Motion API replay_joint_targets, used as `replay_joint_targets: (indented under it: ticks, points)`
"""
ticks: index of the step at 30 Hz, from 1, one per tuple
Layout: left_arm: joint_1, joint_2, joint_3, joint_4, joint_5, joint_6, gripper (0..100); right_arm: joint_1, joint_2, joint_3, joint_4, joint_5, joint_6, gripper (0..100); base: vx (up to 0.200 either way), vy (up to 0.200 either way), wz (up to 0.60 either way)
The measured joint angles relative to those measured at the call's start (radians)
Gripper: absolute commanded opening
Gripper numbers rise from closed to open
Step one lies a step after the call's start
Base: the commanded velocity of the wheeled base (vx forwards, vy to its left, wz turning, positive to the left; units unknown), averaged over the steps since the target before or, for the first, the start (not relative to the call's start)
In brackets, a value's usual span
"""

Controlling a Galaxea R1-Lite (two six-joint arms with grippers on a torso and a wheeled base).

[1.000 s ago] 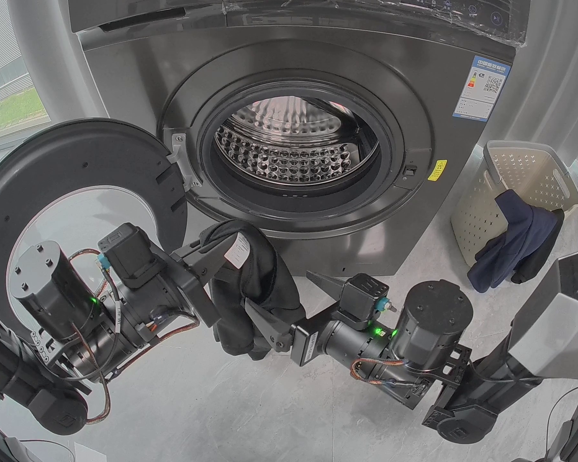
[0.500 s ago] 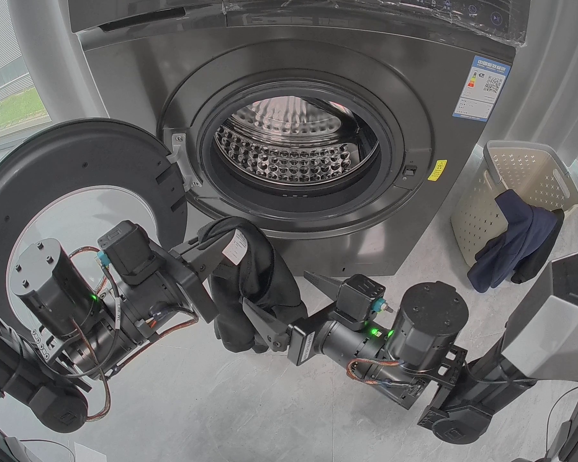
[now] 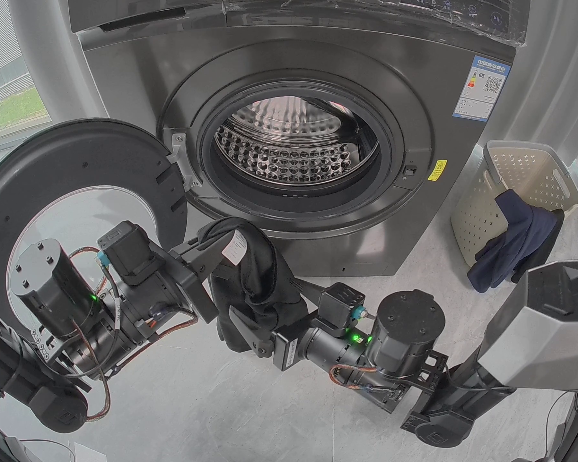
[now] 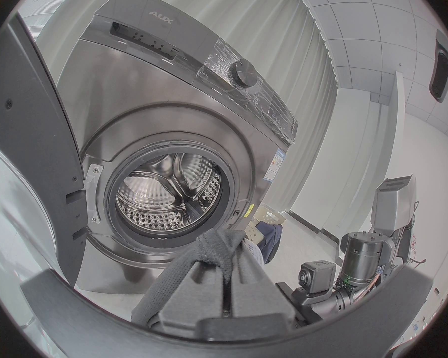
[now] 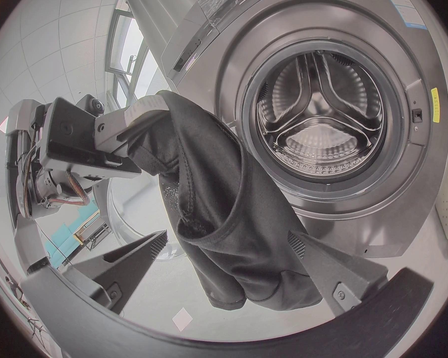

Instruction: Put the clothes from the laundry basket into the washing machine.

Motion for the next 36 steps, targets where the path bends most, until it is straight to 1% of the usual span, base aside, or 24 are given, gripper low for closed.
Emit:
replay_joint_targets:
  ticks: [5,12,19,26,31,36]
  points:
    - [-0.001,-0.001,-0.001,-0.001,0.000,0.000,0,-0.021,-0.005,-0.014,0.008,-0.009,-0.002,100,0.000,0.000,0.00]
    - [-0.001,-0.013,0.000,-0.002,-0.001,-0.001,0,-0.080,0.029,-0.056,0.010,-0.010,-0.005,100,0.000,0.000,0.00]
    - [-0.001,-0.020,0.004,-0.002,-0.003,-0.001,0,-0.133,0.026,-0.038,0.011,-0.010,-0.006,100,0.000,0.000,0.00]
    - [-0.005,-0.029,0.008,-0.002,-0.004,-0.001,0,-0.196,-0.003,-0.025,0.019,-0.010,-0.023,100,0.000,0.000,0.00]
    - [-0.009,-0.035,0.010,-0.002,-0.005,-0.001,0,-0.198,0.005,-0.045,0.020,-0.009,-0.024,100,0.000,0.000,0.00]
    - [-0.009,-0.037,0.010,-0.002,-0.005,-0.002,0,-0.179,0.041,-0.081,0.018,-0.004,-0.024,100,0.000,0.000,0.00]
